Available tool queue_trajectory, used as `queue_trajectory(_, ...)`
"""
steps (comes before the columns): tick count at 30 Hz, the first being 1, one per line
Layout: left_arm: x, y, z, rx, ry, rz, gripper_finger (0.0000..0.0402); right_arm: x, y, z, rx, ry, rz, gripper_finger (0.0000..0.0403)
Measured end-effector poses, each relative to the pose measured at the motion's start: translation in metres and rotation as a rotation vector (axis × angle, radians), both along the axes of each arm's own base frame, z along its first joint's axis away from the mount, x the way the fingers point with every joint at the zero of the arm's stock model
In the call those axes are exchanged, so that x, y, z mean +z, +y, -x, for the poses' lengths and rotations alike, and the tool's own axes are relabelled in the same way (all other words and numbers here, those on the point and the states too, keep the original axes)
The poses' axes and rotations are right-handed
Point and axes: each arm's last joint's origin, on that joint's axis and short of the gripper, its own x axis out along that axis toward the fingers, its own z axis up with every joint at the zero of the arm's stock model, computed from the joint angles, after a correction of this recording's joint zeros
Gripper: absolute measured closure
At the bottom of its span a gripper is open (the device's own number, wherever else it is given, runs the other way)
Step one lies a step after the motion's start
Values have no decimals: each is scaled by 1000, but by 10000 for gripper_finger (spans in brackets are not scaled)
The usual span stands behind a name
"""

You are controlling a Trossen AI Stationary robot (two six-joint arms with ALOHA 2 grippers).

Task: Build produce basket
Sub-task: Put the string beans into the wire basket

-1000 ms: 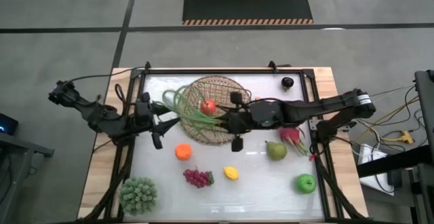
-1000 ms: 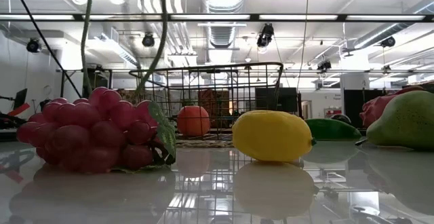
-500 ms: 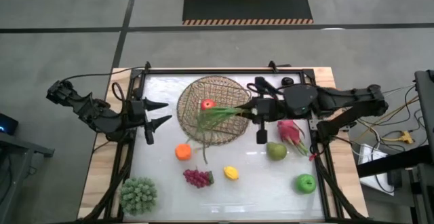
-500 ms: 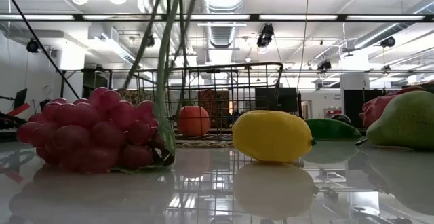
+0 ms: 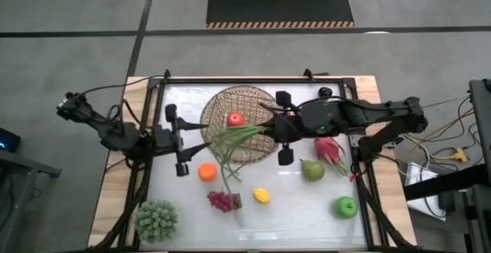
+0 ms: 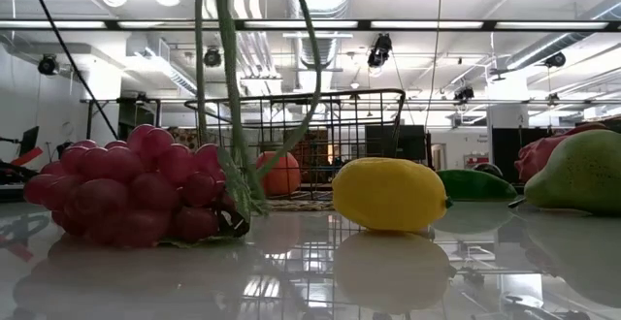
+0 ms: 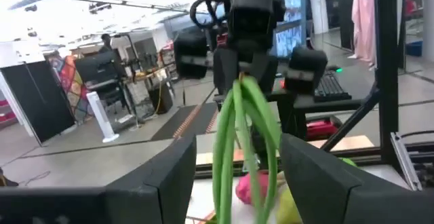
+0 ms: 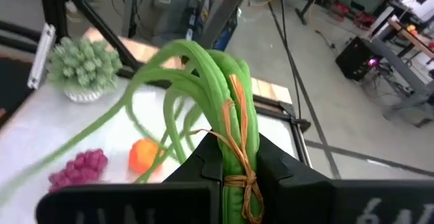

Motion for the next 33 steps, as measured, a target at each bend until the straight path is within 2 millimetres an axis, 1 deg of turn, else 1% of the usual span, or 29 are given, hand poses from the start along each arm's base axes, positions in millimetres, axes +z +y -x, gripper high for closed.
queue_trajectory(6,-1,0,-26,50,13,-8,148,-3,1,-6,3,8,12,382)
queue_trajectory(9,-3,1,-40,31,30,-24,132,-3,1,-7,3,10,13,382)
queue_trajectory(12,-5,3,-56,-16,45,-39,130,-4,2,-7,3,13,13,382)
queue_trajectory(16,-5,8,-74,14,61,-45,130,-4,1,-7,-4,13,16,382)
queue_trajectory(19,-11,12,-85,41,84,-52,130,-4,1,-7,-5,13,17,382)
queue_trajectory(22,-19,14,-91,53,117,-61,132,-4,1,-7,-6,13,17,383)
queue_trajectory(24,-23,15,-92,56,130,-65,143,-4,1,-7,-11,11,19,383)
queue_trajectory(27,-29,14,-94,55,147,-71,183,-1,1,-5,-13,2,12,383)
queue_trajectory(29,-32,14,-94,54,164,-71,224,3,0,-1,-17,-20,-3,383)
queue_trajectory(33,-38,15,-91,54,202,-47,320,16,-2,8,-19,-76,-25,383)
